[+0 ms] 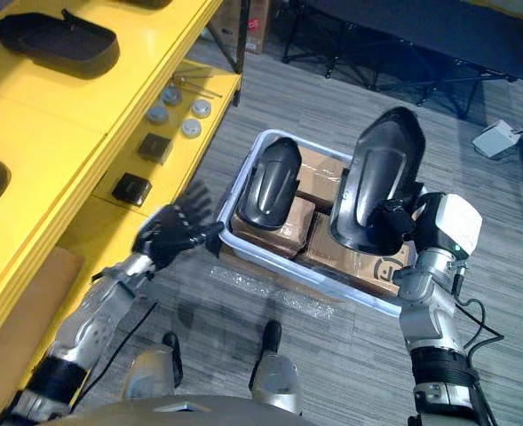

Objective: Walk over and take three plastic housings, then place them on the shelf

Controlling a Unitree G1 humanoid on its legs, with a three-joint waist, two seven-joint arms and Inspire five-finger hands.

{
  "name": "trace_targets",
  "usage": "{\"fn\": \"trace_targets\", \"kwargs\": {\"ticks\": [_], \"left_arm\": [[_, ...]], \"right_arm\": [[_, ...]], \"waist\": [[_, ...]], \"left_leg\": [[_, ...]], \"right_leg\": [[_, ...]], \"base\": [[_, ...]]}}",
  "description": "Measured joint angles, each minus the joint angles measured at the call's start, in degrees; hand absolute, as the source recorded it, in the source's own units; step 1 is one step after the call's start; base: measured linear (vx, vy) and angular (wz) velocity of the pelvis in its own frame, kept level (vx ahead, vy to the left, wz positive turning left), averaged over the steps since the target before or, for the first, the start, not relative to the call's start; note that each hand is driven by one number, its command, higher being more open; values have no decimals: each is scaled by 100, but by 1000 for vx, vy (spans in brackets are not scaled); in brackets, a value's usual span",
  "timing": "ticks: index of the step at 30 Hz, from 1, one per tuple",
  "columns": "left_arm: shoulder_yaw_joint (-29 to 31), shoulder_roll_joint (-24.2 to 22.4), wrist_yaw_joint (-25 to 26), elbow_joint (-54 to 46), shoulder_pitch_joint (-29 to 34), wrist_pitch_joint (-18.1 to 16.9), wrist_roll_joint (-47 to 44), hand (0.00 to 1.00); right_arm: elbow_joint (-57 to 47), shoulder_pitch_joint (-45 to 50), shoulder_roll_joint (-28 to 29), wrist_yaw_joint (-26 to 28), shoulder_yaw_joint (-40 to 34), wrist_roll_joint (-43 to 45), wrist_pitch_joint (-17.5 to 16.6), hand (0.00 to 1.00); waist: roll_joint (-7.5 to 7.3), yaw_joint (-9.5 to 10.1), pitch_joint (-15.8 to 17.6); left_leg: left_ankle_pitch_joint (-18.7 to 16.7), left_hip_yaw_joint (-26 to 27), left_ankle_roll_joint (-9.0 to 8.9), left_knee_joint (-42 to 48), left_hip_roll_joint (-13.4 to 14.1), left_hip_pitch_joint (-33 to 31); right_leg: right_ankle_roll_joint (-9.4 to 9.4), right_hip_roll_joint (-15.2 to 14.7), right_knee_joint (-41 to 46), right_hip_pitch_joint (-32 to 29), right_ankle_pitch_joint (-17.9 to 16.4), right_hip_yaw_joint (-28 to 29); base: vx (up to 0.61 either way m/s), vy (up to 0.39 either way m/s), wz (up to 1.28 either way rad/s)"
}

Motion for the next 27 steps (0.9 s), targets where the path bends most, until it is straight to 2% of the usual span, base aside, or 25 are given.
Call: {"fn": "trace_targets", "kwargs": {"ticks": [4,7,14,18,27], "left_arm": [[-503,119,-465,713,-692,481,-30,100],[-836,194,-586,908,-1018,628,-284,100],[-1131,97,-402,1042,-1411,529,-1007,100],[-1295,-48,-111,1055,-1538,425,-1181,100],[-1464,-195,404,1251,-1538,317,-1378,100]], "right_arm": [[-14,-232,-251,4,219,-9,-465,0],[-12,-330,-464,4,319,-8,-745,0],[-20,-408,-549,3,727,-238,-1664,0],[-31,-313,-308,5,836,-456,-2113,0],[-16,170,265,8,1215,-698,-2526,0]], "waist": [[13,-222,-39],[86,-340,-113],[221,-493,-281],[220,-490,-316],[224,-534,-500]], "left_leg": [[-19,175,-22,-55,26,115],[-17,244,-24,-73,32,119],[14,394,-33,-309,2,341],[92,448,-47,-468,-25,449],[174,433,-70,-575,-37,511]], "right_leg": [[27,20,-40,-12,21,176],[33,29,-55,-66,33,235],[34,21,-56,-65,37,383],[34,13,-61,-61,37,437],[33,20,-128,2,38,420]], "base": [[-42,3,-22],[-10,-7,-11],[14,4,-12],[-23,-4,-4],[-45,-15,1]]}}
